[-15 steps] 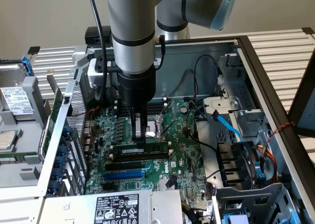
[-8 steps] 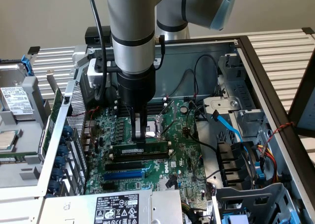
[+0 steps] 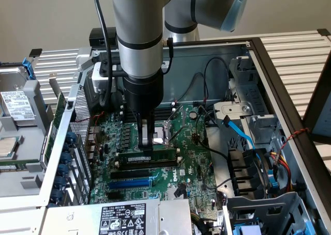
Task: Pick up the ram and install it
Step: 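Insert the ram into the slot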
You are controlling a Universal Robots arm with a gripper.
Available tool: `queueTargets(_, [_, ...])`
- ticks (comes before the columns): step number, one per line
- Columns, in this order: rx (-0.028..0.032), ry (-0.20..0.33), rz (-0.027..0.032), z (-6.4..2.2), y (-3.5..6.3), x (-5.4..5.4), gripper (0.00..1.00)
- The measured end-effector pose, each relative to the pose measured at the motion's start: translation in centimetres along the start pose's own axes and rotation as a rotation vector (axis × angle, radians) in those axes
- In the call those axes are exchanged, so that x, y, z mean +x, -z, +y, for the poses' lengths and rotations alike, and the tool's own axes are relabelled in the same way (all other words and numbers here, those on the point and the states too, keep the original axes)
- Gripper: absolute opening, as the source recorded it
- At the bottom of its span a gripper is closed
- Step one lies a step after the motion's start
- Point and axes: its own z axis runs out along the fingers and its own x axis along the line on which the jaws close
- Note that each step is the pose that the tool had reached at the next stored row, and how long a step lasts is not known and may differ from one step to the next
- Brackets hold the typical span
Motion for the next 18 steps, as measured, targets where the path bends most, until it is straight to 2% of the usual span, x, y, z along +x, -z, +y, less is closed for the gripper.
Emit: queueTargets(18, [-0.0014,0.0,0.0,0.01,-0.01,0.0,0.12])
